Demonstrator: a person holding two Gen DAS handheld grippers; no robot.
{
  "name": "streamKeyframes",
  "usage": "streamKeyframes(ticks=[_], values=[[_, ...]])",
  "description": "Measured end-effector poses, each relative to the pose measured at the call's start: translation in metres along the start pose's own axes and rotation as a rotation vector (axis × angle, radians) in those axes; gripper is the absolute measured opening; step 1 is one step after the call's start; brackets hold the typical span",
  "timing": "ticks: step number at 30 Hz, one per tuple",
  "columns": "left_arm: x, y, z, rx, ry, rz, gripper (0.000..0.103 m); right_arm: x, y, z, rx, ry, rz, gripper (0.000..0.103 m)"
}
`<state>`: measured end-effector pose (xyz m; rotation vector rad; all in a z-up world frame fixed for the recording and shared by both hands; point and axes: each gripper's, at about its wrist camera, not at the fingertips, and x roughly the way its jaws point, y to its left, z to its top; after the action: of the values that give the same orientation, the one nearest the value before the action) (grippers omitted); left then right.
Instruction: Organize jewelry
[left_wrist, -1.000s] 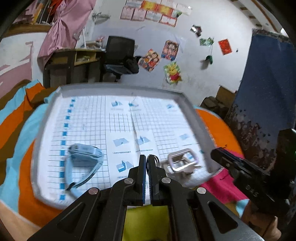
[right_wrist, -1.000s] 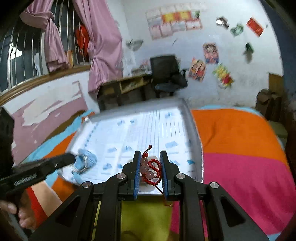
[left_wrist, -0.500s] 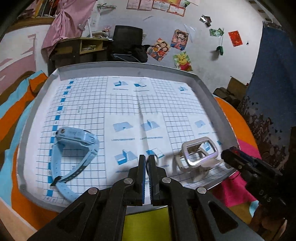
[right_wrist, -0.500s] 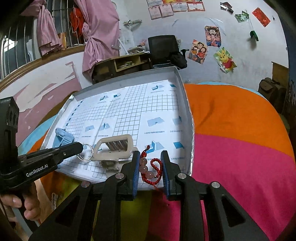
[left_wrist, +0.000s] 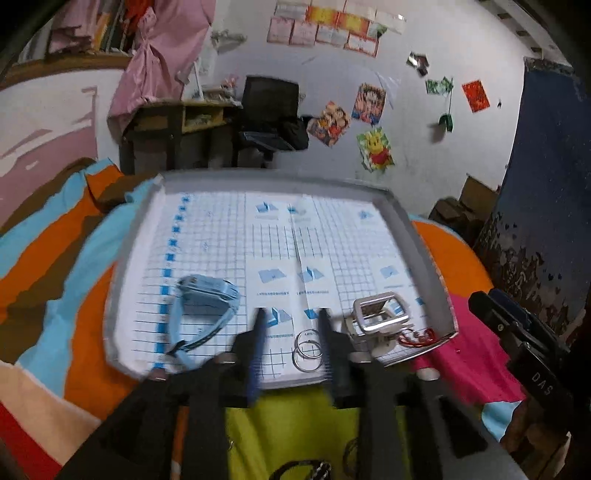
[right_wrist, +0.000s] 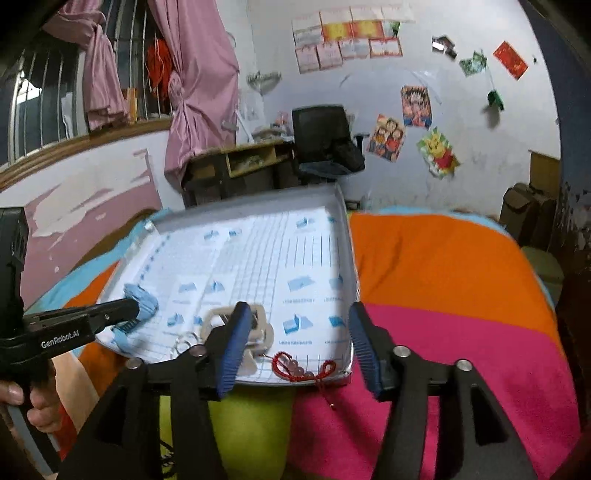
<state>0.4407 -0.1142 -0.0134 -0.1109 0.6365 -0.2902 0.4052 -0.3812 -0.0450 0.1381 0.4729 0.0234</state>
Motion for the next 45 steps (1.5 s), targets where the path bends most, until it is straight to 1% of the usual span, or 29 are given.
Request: streamKeyframes(ticks=[1,2,3,4,5,6,7,9,10,11,13,15,21,26,29,33,40,45], values=[[-0.011,0.0,-0.001,-0.005,-0.024,0.002,0.048,-0.006,0.001,0.002,0.001,-0.011,-0.001,0.054],[-0.022,0.001,-0.002,-0.018,-0.053,0.004,0.067,-0.014,0.002,0.003,0.002,-0.023,-0.002,0.055],[-0.033,0.002,-0.003,-0.034,-0.083,0.008,0.078,-0.021,0.003,0.005,0.004,-0.034,-0.004,0.056],[-0.044,0.003,-0.004,-0.052,-0.113,0.014,0.081,-0.028,0.003,0.005,0.005,-0.045,-0.007,0.061],[-0.056,0.004,-0.005,-0.069,-0.135,0.017,0.087,-0.036,0.005,0.006,0.005,-0.056,-0.007,0.066],[-0.068,0.005,-0.007,-0.087,-0.151,0.021,0.091,-0.043,0.006,0.007,0.006,-0.069,-0.004,0.069],[-0.078,0.006,-0.01,-0.098,-0.165,0.026,0.094,-0.052,0.007,0.009,0.008,-0.083,0.001,0.073],[-0.096,0.008,-0.013,-0.105,-0.2,0.051,0.103,-0.068,0.009,0.012,0.015,-0.112,0.01,0.078],[-0.106,0.008,-0.015,-0.103,-0.224,0.07,0.103,-0.077,0.009,0.014,0.018,-0.127,0.011,0.083],[-0.117,0.007,-0.019,-0.096,-0.249,0.093,0.103,-0.087,0.01,0.015,0.023,-0.146,0.014,0.092],[-0.137,0.007,-0.026,-0.081,-0.288,0.124,0.103,-0.105,0.013,0.015,0.027,-0.185,0.01,0.101],[-0.156,0.007,-0.033,-0.067,-0.311,0.138,0.103,-0.122,0.017,0.013,0.019,-0.221,0.005,0.102],[-0.209,0.003,-0.06,-0.027,-0.365,0.175,0.103,-0.175,0.033,0.003,-0.025,-0.281,0.012,0.102],[-0.244,0.002,-0.085,-0.025,-0.39,0.187,0.103,-0.227,0.053,-0.013,-0.071,-0.342,0.023,0.102],[-0.263,0.003,-0.101,-0.018,-0.397,0.183,0.103,-0.254,0.062,-0.025,-0.084,-0.365,0.03,0.102],[-0.283,0.007,-0.124,-0.007,-0.403,0.185,0.103,-0.285,0.071,-0.044,-0.096,-0.382,0.025,0.102],[-0.309,0.009,-0.153,-0.006,-0.41,0.193,0.103,-0.324,0.079,-0.072,-0.109,-0.387,0.003,0.102],[-0.319,0.011,-0.173,-0.002,-0.38,0.183,0.103,-0.341,0.081,-0.088,-0.094,-0.36,-0.002,0.102]])
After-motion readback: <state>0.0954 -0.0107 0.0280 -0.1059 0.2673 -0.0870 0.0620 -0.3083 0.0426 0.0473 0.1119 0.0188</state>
